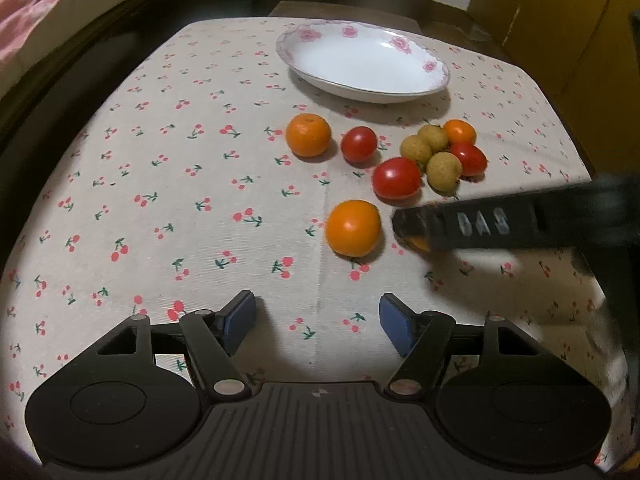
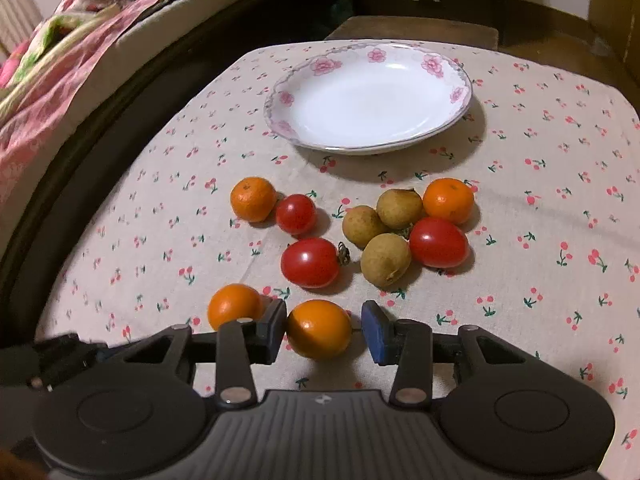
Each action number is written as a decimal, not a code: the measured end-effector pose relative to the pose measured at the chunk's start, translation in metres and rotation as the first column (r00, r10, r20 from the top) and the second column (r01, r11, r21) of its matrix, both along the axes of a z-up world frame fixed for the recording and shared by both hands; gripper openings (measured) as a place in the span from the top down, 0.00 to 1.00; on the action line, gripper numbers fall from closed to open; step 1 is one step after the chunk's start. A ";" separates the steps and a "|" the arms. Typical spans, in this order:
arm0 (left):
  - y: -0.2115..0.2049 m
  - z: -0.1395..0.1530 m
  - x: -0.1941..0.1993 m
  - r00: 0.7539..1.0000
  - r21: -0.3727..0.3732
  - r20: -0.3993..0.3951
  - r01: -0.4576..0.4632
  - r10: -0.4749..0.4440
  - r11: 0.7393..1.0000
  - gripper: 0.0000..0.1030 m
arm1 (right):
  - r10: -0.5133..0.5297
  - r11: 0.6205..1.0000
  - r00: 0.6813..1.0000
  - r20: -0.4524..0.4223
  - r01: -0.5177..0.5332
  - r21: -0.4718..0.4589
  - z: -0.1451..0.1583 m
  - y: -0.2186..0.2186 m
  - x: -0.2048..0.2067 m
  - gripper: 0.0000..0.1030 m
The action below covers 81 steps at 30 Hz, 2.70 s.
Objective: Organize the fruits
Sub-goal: 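Close the left gripper on an orange while the right gripper grasps another orange, then carry both oranges over the white bowl and open both grippers to drop them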
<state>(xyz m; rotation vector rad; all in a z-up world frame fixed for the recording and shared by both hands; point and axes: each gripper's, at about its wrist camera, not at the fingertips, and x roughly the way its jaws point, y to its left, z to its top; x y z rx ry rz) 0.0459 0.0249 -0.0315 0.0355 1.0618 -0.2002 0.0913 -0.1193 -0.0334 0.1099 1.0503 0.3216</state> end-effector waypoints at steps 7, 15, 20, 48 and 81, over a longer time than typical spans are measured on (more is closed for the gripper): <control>-0.002 0.009 0.008 0.999 -0.003 0.028 0.016 -0.016 1.000 0.27 | -0.016 1.000 1.000 0.002 0.016 -0.025 0.004 -0.021 -0.016 0.60; -0.031 0.004 0.027 0.992 0.056 0.062 0.111 -0.114 0.992 0.37 | -0.078 0.997 0.997 -0.011 0.078 0.016 0.005 -0.047 -0.021 0.60; -0.034 -0.003 0.032 0.994 0.071 0.050 0.097 -0.101 0.993 0.47 | -0.082 0.996 0.997 -0.014 0.082 0.036 0.006 -0.050 -0.020 0.60; -0.038 0.042 0.071 0.992 -0.037 0.112 0.057 -0.052 0.998 0.61 | -0.113 0.991 0.991 0.075 0.106 0.081 0.037 -0.053 0.023 0.60; -0.045 0.015 0.186 0.995 -0.035 0.087 -0.038 0.041 0.999 0.61 | -0.125 0.985 0.991 0.056 0.117 0.130 0.009 -0.058 0.151 0.59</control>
